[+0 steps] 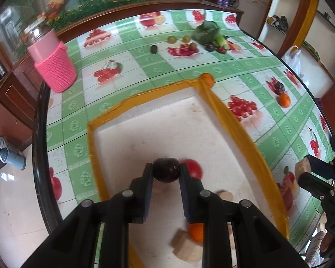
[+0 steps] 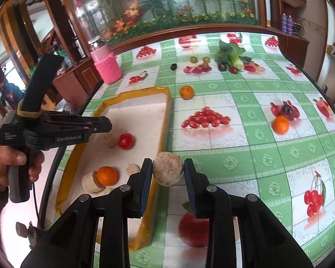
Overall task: Organize fruits
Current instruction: 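Carry the bread piece and plum into the tray and open both grippers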
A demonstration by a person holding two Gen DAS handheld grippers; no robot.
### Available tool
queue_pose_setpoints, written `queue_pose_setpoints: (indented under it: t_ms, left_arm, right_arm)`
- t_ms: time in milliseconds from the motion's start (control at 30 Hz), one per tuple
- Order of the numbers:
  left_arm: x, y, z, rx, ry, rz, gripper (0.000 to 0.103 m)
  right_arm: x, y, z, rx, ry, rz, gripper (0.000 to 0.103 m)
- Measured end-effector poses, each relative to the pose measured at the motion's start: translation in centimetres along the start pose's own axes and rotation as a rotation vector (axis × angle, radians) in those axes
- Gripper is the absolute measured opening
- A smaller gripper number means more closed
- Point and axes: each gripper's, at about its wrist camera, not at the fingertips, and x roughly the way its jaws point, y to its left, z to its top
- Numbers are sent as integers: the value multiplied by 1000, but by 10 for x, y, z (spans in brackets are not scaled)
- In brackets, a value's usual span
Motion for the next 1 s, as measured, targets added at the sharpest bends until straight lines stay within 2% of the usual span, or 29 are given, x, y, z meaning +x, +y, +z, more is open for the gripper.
queue_pose_setpoints:
  t_ms: [433,1000]
  left_arm:
    - [28,37,5,-114,43,-3,26]
    - [56,36,10,-127,89,-32,26]
  right_arm:
    - [42,33,20,-86,58,50,28]
    - [101,43,20,-161,172,48,28]
